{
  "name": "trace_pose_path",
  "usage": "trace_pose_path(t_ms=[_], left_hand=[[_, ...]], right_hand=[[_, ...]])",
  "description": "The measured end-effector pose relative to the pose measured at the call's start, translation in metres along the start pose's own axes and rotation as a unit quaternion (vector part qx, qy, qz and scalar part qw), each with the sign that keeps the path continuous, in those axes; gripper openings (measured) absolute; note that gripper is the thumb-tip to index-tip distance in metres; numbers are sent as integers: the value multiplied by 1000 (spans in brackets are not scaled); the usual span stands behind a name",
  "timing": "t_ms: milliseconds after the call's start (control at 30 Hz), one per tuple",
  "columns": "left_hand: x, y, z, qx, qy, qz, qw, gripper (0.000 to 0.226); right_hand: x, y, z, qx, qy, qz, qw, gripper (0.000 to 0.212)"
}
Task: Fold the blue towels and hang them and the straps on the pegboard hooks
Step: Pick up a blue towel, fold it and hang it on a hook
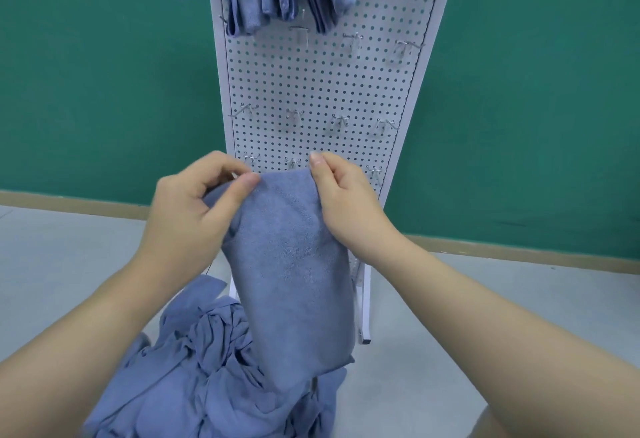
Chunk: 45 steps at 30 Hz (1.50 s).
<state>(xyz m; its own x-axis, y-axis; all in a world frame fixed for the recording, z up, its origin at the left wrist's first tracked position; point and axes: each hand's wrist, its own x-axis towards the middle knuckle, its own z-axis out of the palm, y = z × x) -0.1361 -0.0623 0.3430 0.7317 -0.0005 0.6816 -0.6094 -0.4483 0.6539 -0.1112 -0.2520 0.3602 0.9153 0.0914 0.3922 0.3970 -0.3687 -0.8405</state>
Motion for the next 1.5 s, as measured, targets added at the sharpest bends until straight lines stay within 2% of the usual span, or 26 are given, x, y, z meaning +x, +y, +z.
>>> trace_pose_path(t_ms=[133,233,333,400,467,600,833,1067,1233,1367,1500], left_hand=[[-2,3,-2,-40,-62,-31,997,18],[-4,10,-3,-58,-123,-47,990,5],[-7,4,-4,-29,-195,-77,977,37],[-7,-3,-2,3,-220,-104,970,38],[-6,-10,-2,16,-216,-114,970,30],[-4,-13,-4,28,-216,-77,973,18],[-7,-15,-1,22,-245,-63,967,27],[-4,-21,-5,49,-219,-62,972,10],[-5,-26,-6,49,-279,-86,955,67],[-7,-26,-5,56,-278,-103,953,73],[-3,-18,-7,72,-159,-87,981,68]], right_hand=[[3,5,-2,32,-9,29,999,47],[4,8,-5,26,-2,34,999,46],[4,10,-5,5,9,33,999,48],[4,11,-5,-3,16,37,999,48],[4,12,-4,-5,18,42,999,47],[6,17,-4,-8,45,70,996,47],[7,21,-3,-25,56,70,996,48],[7,18,-2,-18,66,73,995,49],[6,19,-3,-11,67,65,996,50],[6,20,-3,-15,64,66,996,50],[11,19,-4,0,85,86,993,50]])
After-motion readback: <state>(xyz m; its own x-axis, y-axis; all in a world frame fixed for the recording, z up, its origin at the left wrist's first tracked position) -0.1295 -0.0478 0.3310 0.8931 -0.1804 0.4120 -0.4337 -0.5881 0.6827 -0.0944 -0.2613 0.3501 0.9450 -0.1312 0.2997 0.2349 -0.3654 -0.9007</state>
